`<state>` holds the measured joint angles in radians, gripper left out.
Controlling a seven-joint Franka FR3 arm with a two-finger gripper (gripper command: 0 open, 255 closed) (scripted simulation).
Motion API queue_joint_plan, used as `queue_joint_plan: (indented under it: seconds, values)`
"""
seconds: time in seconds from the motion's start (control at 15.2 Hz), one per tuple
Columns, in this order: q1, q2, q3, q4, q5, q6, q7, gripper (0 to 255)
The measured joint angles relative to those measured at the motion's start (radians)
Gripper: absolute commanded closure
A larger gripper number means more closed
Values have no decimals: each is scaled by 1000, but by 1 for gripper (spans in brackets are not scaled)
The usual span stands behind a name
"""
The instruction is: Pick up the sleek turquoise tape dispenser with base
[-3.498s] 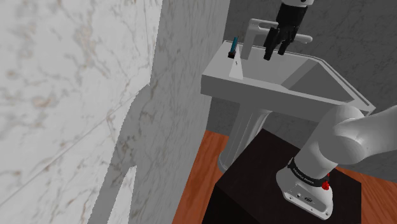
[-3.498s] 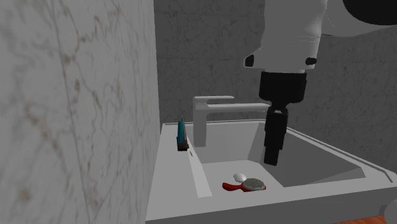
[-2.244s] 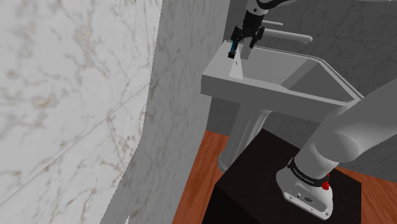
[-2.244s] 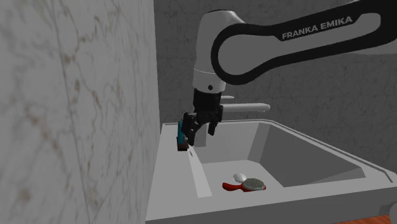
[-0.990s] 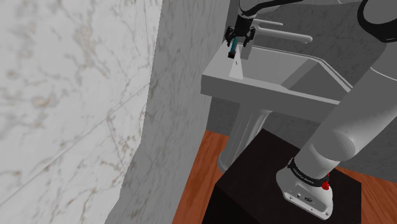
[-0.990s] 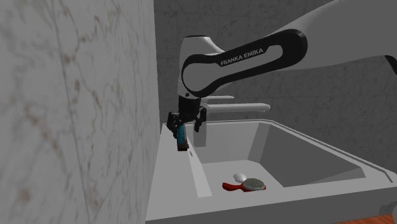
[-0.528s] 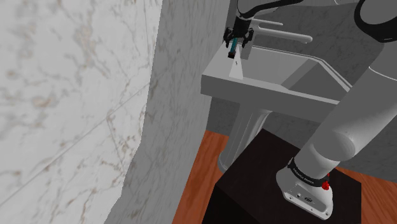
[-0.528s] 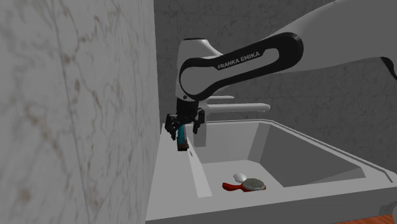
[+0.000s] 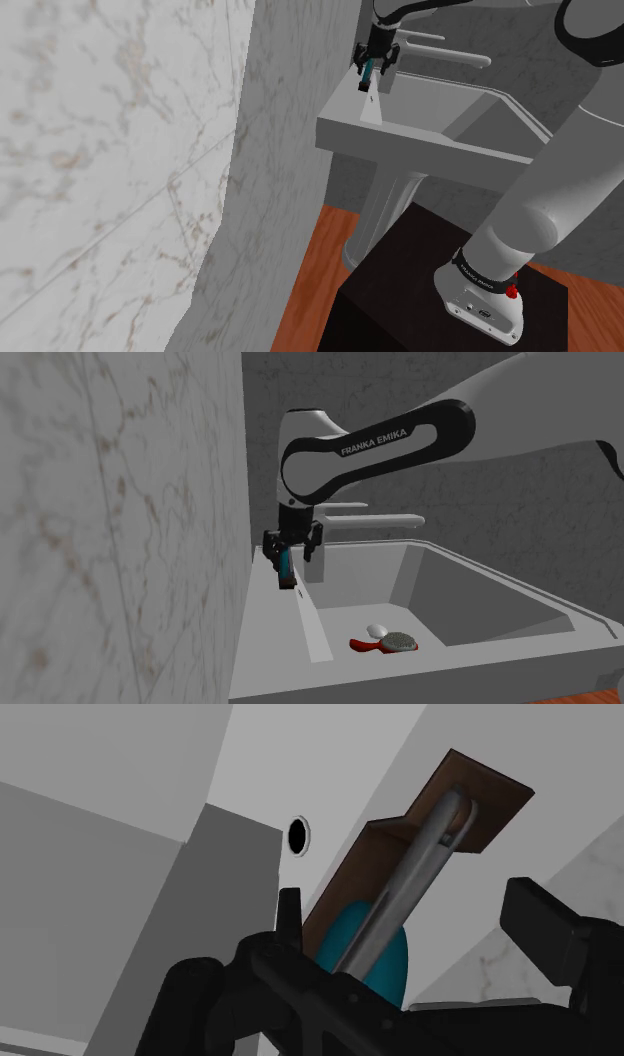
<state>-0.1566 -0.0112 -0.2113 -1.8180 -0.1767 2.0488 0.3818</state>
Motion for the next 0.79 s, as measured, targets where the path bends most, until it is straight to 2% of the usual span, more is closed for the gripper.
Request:
queue_joint_plan:
  seconds: [0.4,0.53,0.79]
  values:
    - [-11,18,-8,77,8,-118,-21,255]
    - [-7,13,-4,74,6,-79,-12,255]
    - [-11,34,-4,151,25,-168,-36,255]
